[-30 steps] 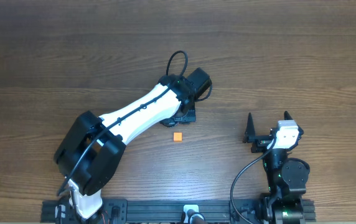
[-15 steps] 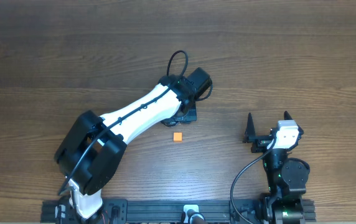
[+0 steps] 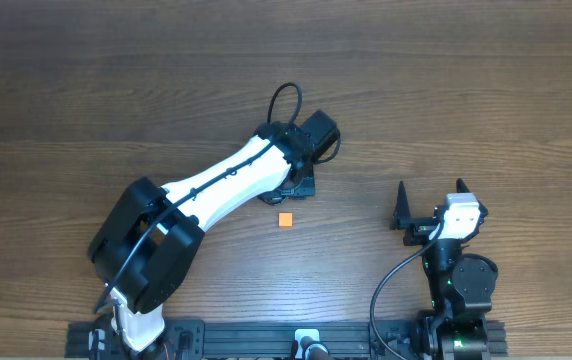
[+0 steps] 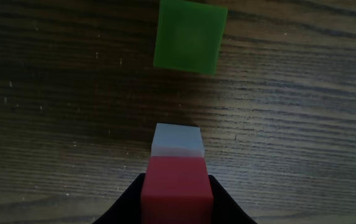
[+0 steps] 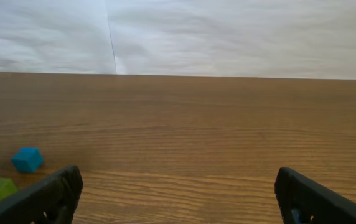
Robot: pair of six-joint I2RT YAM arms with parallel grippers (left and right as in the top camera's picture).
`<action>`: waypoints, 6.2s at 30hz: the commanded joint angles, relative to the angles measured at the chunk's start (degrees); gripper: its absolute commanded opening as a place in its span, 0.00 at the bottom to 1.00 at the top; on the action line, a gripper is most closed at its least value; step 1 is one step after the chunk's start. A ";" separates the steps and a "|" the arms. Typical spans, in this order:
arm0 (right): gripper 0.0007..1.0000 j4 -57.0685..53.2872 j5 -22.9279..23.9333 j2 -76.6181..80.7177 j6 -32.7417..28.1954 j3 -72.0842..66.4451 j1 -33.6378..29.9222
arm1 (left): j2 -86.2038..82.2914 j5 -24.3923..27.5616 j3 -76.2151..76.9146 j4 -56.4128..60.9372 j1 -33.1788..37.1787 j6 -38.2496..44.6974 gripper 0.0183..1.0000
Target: Stack Cubes
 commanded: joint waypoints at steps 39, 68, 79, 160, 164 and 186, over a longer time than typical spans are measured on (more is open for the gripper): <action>0.99 0.13 -0.66 -0.59 0.15 -0.44 0.37 | 1.07 -1.38 -1.40 1.31 0.61 0.63 0.13; 0.99 0.13 -0.66 -0.59 0.15 -0.44 0.37 | 1.07 -1.40 -1.40 1.46 0.61 0.61 0.29; 0.99 0.13 -0.66 -0.59 0.15 -0.44 0.37 | 1.07 -1.38 -1.40 1.49 0.61 0.63 0.36; 0.99 0.13 -0.66 -0.59 0.15 -0.44 0.37 | -6.43 -0.04 -14.99 7.65 -7.65 -8.70 0.42; 0.99 0.13 -0.66 -0.59 0.15 -0.44 0.37 | -6.43 -0.04 -14.99 7.63 -7.65 -8.70 0.38; 0.99 0.13 -0.66 -0.59 0.15 -0.44 0.37 | -6.36 -0.09 -15.10 7.65 -7.65 -8.70 0.35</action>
